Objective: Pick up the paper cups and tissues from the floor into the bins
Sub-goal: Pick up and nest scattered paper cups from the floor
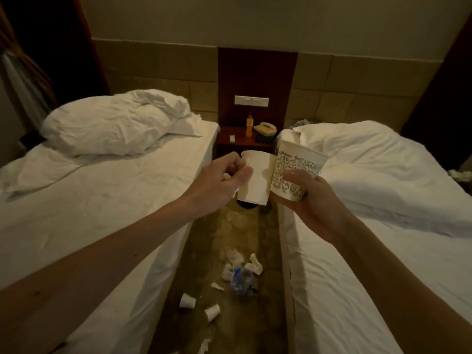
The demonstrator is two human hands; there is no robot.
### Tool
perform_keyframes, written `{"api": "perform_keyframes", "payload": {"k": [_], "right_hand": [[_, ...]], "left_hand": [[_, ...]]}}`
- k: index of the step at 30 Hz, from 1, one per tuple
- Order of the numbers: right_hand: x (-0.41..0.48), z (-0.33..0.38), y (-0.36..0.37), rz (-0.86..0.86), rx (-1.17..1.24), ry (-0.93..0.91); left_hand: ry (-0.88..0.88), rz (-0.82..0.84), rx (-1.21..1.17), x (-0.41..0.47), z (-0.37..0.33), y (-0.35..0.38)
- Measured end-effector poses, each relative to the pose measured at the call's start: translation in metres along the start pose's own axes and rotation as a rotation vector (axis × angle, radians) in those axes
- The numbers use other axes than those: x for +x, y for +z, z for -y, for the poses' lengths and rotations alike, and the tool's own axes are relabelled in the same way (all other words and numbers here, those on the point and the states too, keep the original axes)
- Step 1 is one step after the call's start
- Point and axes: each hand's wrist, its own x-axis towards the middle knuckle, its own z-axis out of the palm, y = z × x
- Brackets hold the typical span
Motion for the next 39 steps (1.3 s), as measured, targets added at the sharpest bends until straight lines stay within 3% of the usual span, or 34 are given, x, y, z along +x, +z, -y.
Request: {"api": "perform_keyframes", "payload": {"k": [12, 19, 26, 31, 39], "right_hand": [[0.185, -0.016, -0.108, -0.115, 0.097, 0.132], [0.33, -0.008, -0.179, -0.045, 0.194, 0.246], [0.456, 0.007, -0.187, 0.024, 0.132, 0.315], [0.539, -0.012, -0.199, -0.018, 0.154, 0.384], [0.751, -0.038, -0.212, -0.18, 0.1, 0.393]], "left_hand": [[-0.093, 0.125, -0.051, 0.195, 0.101, 0.063], [-0.257, 0.062, -0.08, 0.324, 0.15, 0.105], [-0.389, -0.07, -0.144, 0.414, 0.197, 0.097], [-0.452, -0.013, -0.173, 0.48, 0.26, 0.096], [-0.37, 0.107, -0.183, 0.666, 0.407, 0.072]]}}
